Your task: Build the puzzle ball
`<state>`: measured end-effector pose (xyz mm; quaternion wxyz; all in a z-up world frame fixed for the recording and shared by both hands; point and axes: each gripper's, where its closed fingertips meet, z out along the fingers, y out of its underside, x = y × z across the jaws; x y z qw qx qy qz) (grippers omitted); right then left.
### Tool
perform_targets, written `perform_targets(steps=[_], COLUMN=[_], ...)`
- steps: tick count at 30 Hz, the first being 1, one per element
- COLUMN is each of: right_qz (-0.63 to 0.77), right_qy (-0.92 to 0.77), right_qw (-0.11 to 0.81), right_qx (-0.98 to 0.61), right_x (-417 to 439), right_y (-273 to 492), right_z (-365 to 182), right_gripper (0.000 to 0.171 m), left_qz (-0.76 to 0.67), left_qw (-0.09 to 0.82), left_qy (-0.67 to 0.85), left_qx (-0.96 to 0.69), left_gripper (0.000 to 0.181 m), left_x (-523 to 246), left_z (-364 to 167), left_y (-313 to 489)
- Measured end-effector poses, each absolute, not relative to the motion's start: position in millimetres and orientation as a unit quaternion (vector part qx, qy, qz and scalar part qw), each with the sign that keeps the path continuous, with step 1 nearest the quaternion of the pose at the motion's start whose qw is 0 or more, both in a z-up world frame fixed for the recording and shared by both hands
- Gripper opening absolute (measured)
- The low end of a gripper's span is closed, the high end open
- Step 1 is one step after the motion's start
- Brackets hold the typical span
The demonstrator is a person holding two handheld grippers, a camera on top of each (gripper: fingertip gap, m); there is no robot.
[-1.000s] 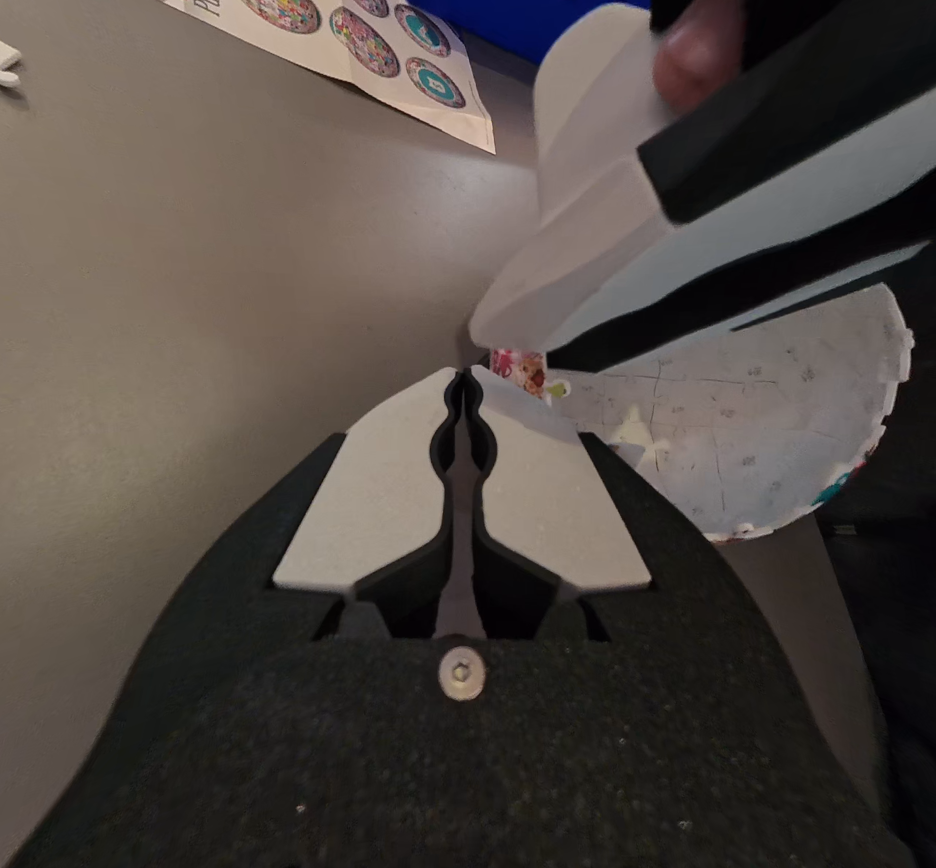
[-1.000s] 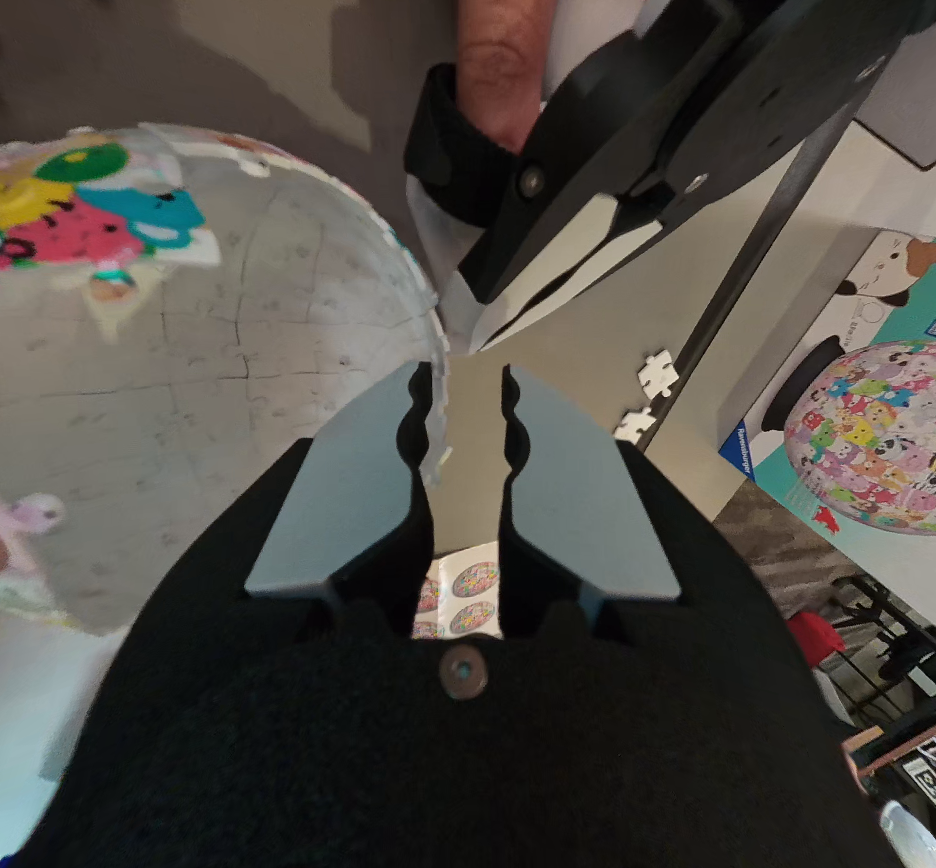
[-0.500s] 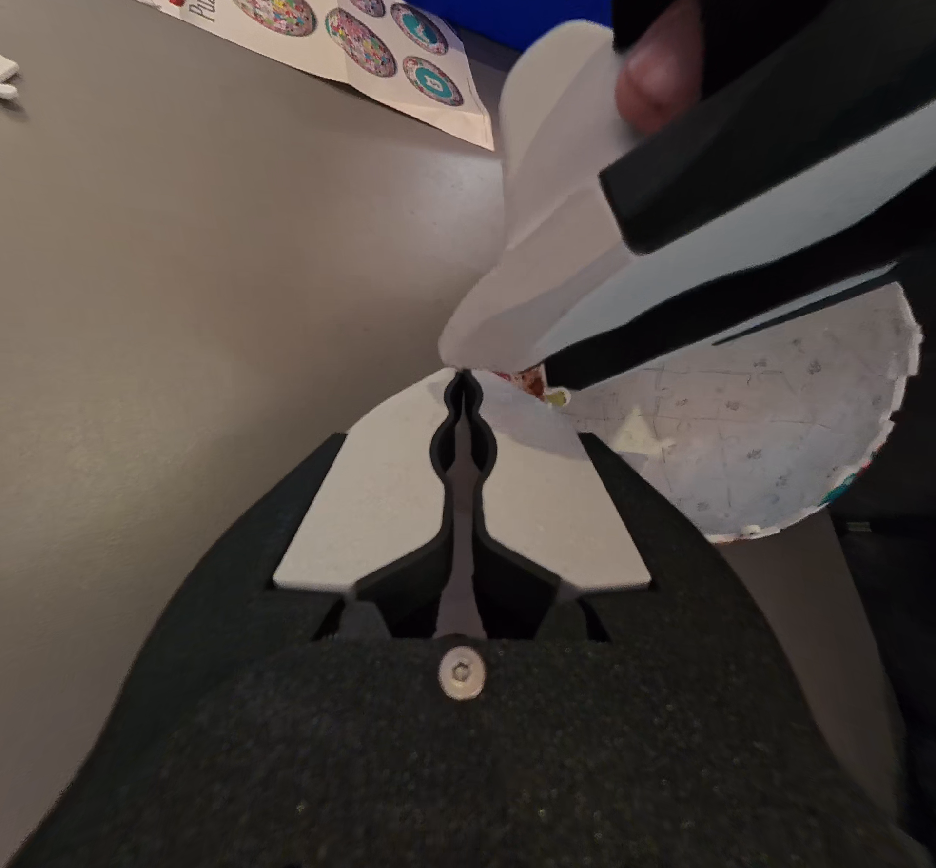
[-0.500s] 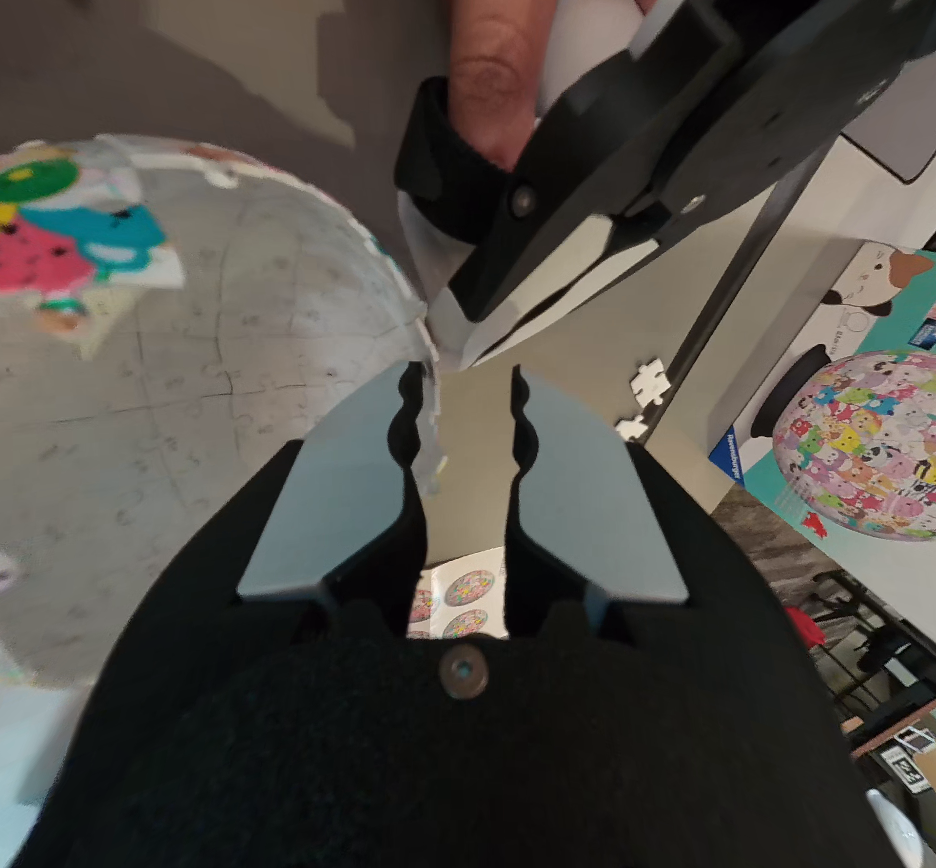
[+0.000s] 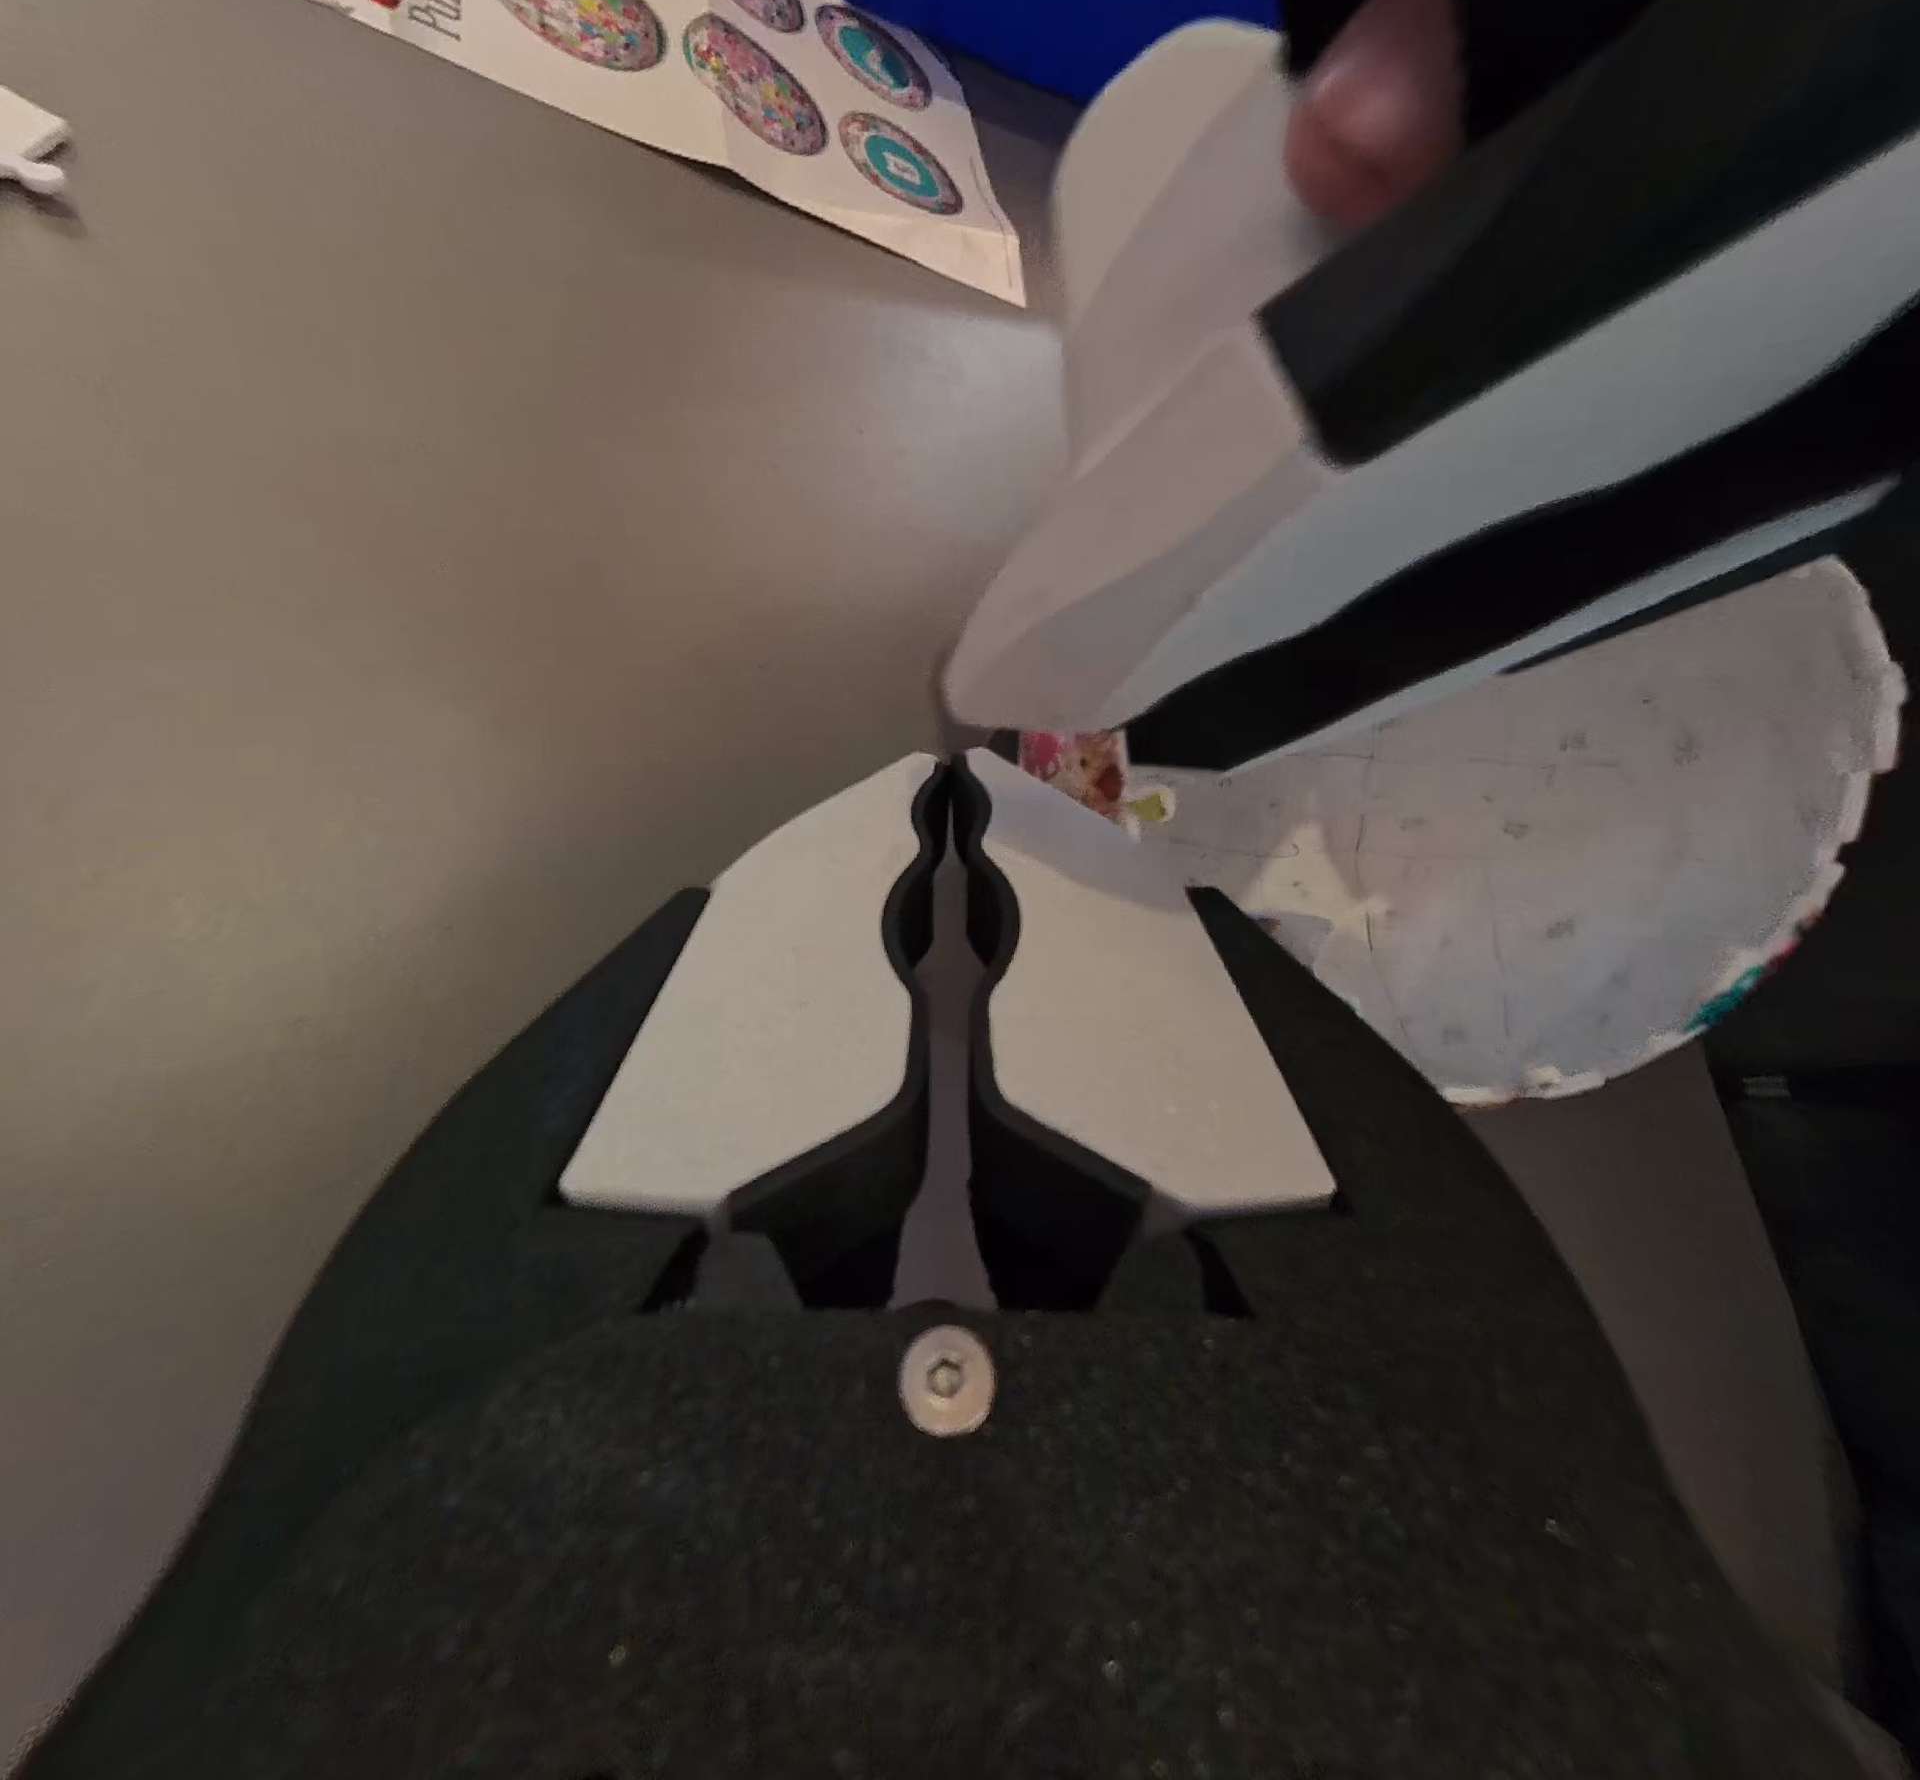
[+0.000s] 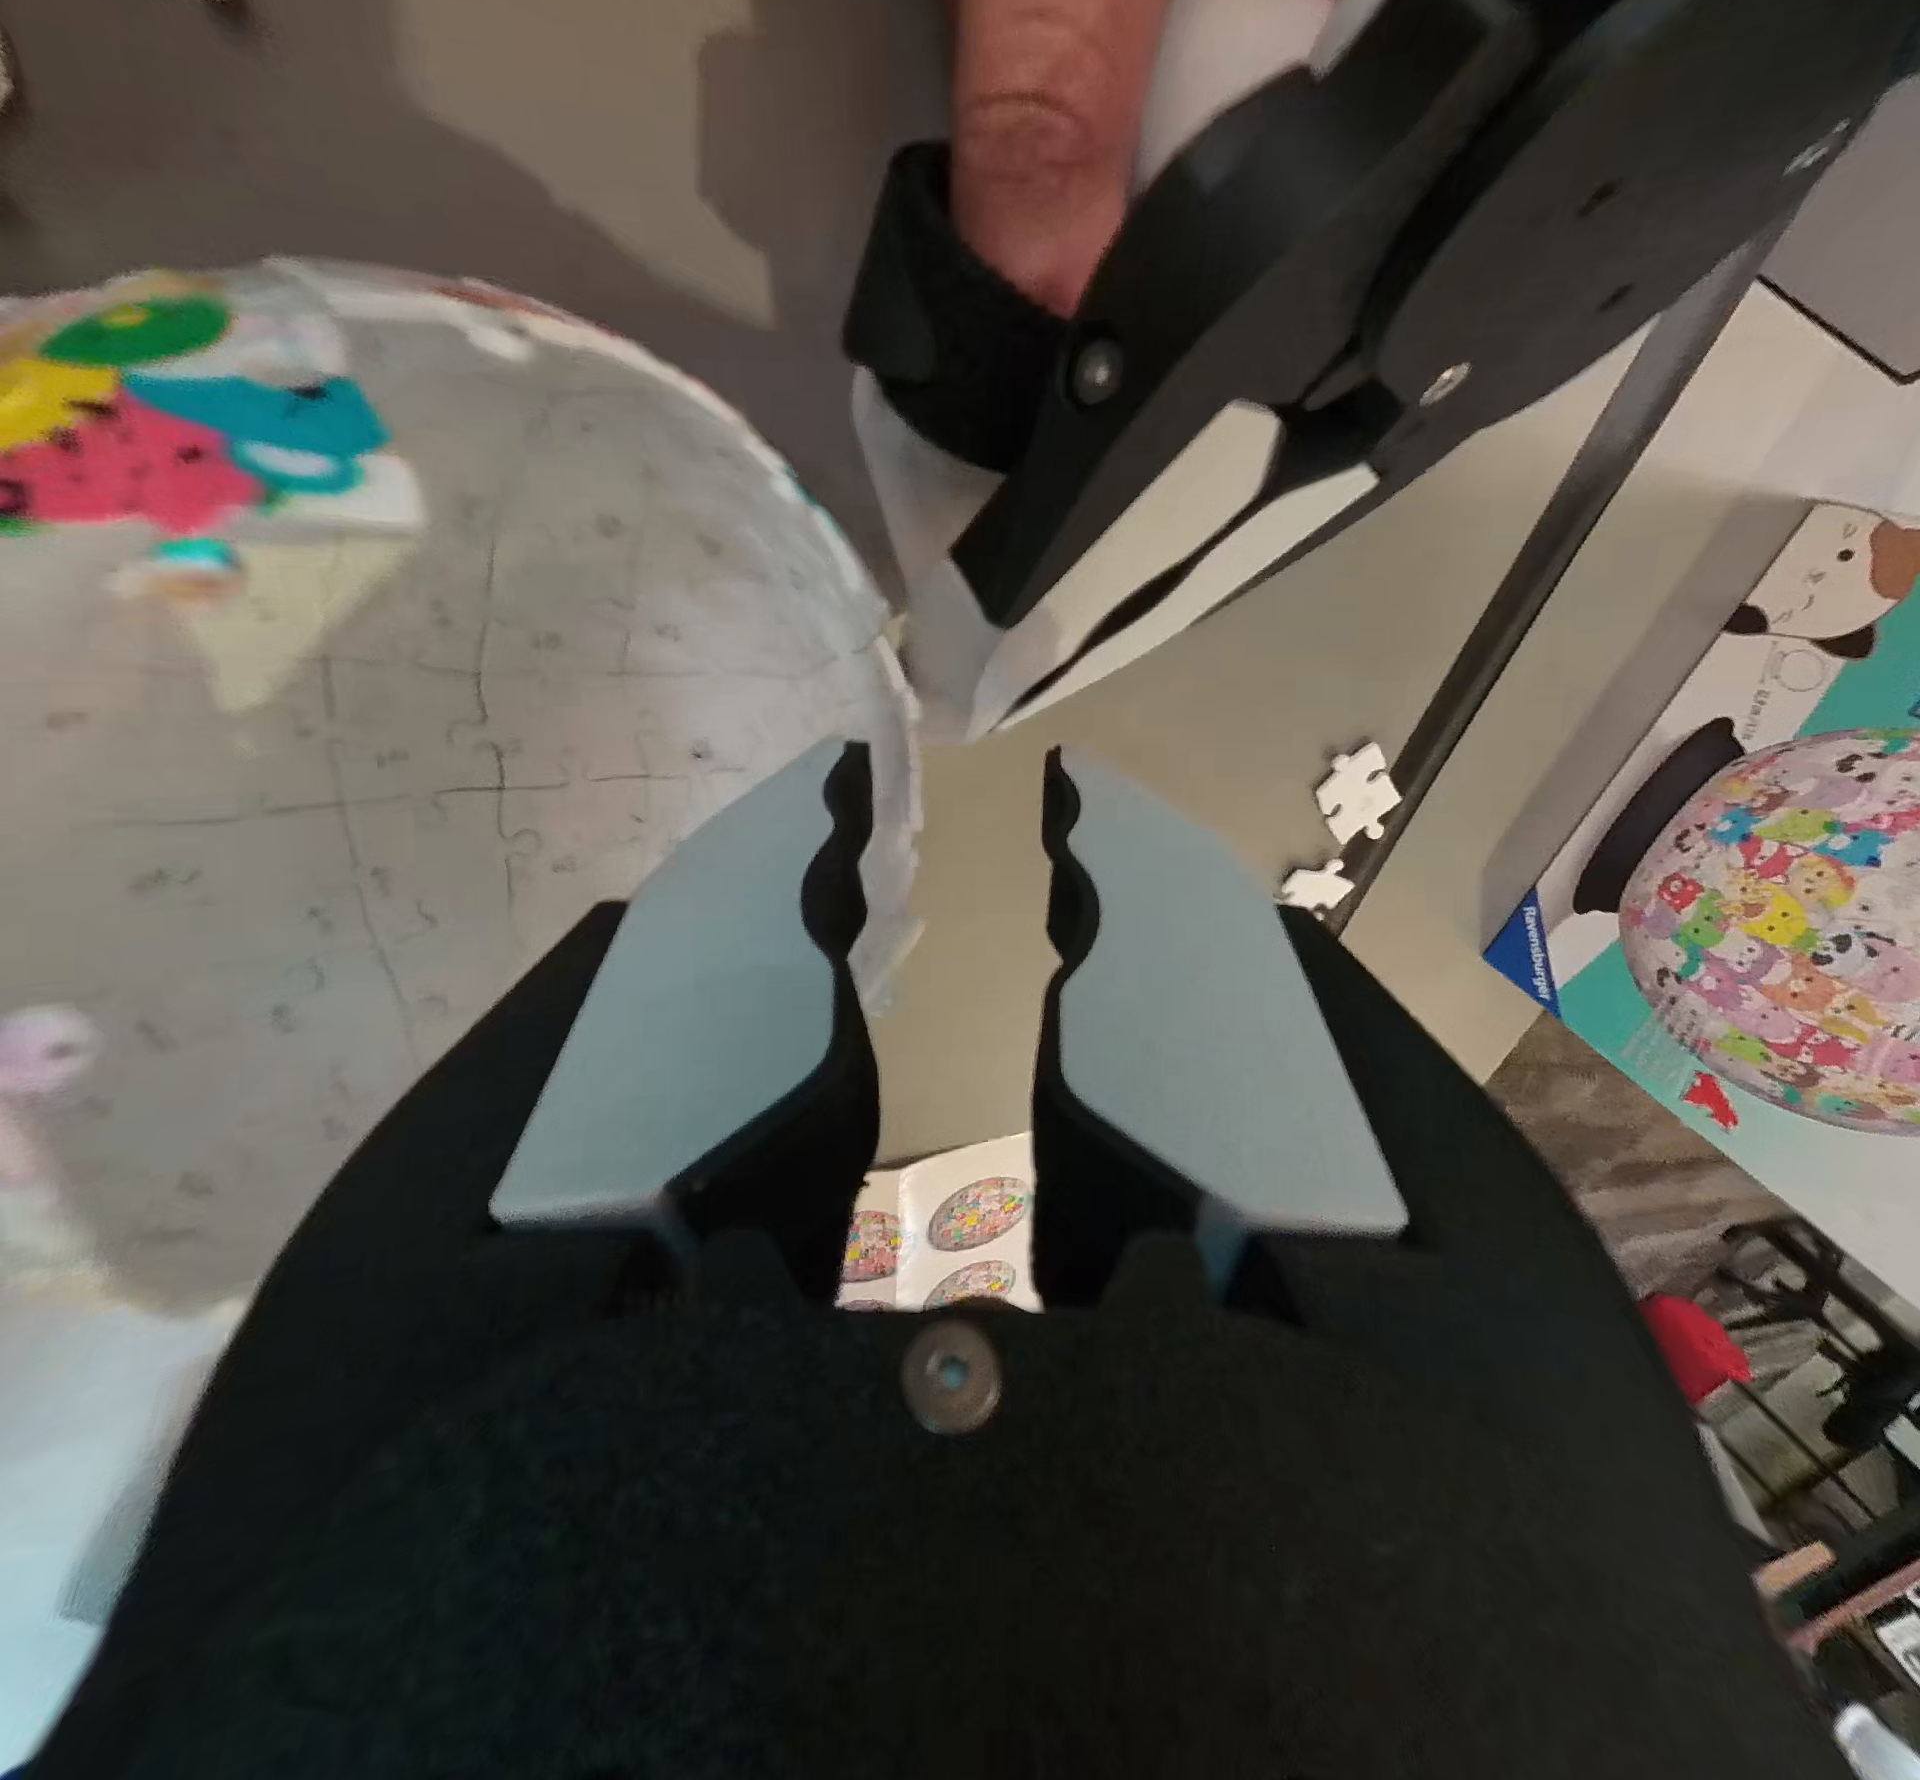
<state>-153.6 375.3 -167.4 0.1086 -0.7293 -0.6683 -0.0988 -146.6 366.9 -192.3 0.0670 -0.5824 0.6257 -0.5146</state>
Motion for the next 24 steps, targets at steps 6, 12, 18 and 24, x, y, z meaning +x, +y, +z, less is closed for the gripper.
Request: perform_targets(steps=[6, 12, 18, 24], right_qz=[-0.088, -0.092, -0.080, -0.032], right_qy=[-0.655, -0.615, -0.572, -0.508], right_qw=[0.106, 0.079, 0.049, 0.064], right_qx=[-0.743, -0.779, -0.815, -0.858], right_x=[-142, -131, -127, -123], right_y=[369, 365, 360, 357], right_z=[-126, -132, -157, -161], right_gripper=[0.032, 0.039, 0.038, 0.028], left_qz=[-0.530, -0.535, -0.523, -0.530], left_qw=[0.059, 0.033, 0.019, 0.052], left_qy=[0.617, 0.636, 0.654, 0.660], left_qx=[-0.579, -0.556, -0.546, -0.530], left_gripper=[0.000, 0.000, 0.000, 0.000], left_x=[-138, -122, -114, -117], left_z=[-189, -189, -193, -187], left_y=[372, 369, 367, 366])
